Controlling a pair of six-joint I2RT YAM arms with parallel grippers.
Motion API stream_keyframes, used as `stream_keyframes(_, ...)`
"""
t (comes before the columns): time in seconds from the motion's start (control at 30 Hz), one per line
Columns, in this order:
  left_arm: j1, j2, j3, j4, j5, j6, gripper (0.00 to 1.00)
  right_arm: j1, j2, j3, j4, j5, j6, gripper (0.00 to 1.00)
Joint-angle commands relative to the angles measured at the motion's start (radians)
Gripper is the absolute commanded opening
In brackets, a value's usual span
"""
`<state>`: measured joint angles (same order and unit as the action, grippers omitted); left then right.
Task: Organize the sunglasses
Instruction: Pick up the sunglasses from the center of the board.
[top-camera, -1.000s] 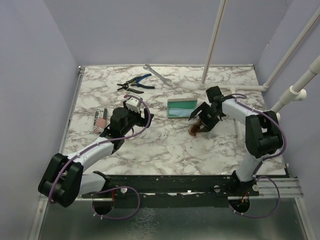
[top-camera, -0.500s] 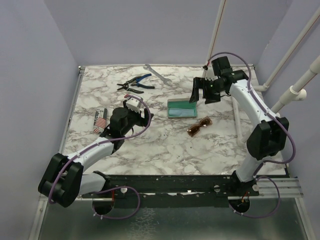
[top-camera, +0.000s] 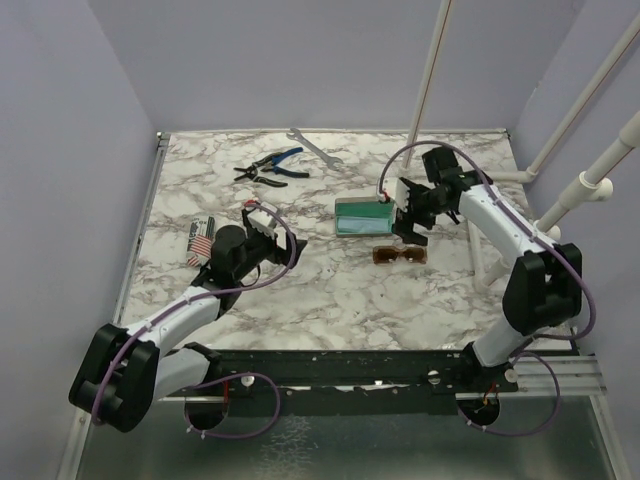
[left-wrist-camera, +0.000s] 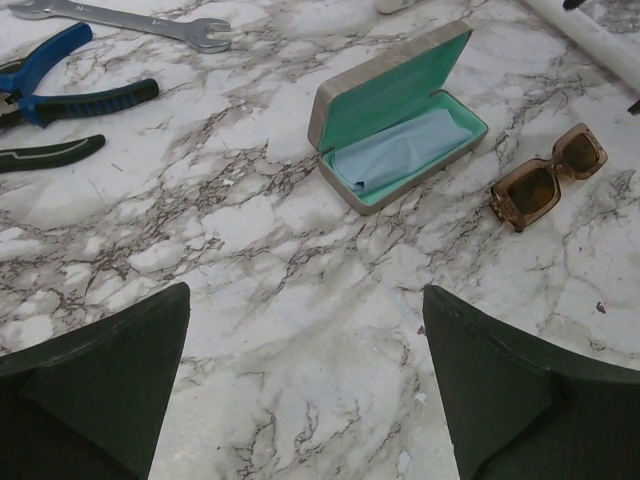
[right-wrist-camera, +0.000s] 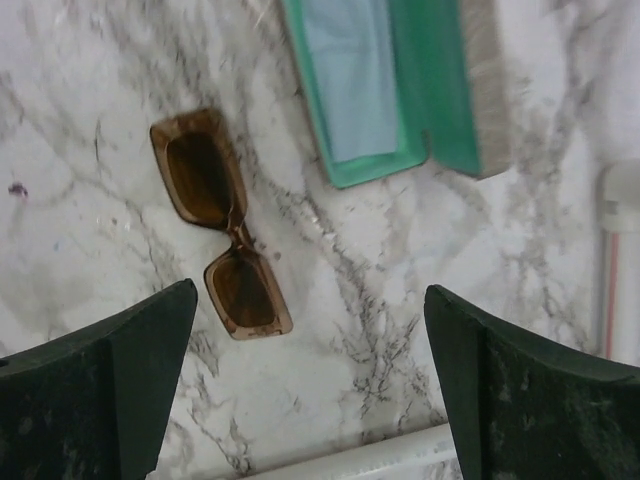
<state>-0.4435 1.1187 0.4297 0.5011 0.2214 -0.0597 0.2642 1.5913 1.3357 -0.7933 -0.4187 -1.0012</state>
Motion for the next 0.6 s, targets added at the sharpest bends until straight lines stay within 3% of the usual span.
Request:
stream_keyframes(0.0,0.015,-0.02,-0.047,0.044,0.061,-0.042,0.99,0.001,0.064,-0.055,-0.172,0.1,-0.293,1.0)
stream_keyframes(0.2,0.027,-0.016,-0.068,0.045,0.036,-0.06,0.99,0.005,0.033,-0.195,0.03,0.075,-0.262,0.99)
stream_keyframes(0.33,0.038,-0.01,-0.074,0.045,0.026,-0.067,0.99,0.007,-0.043,-0.429,0.386,0.102,-0.234,0.98)
stream_keyframes(0.57,0.048,0.006,-0.066,0.045,0.035,-0.074,0.99,0.007,0.028,-0.371,0.308,0.083,-0.243,0.96)
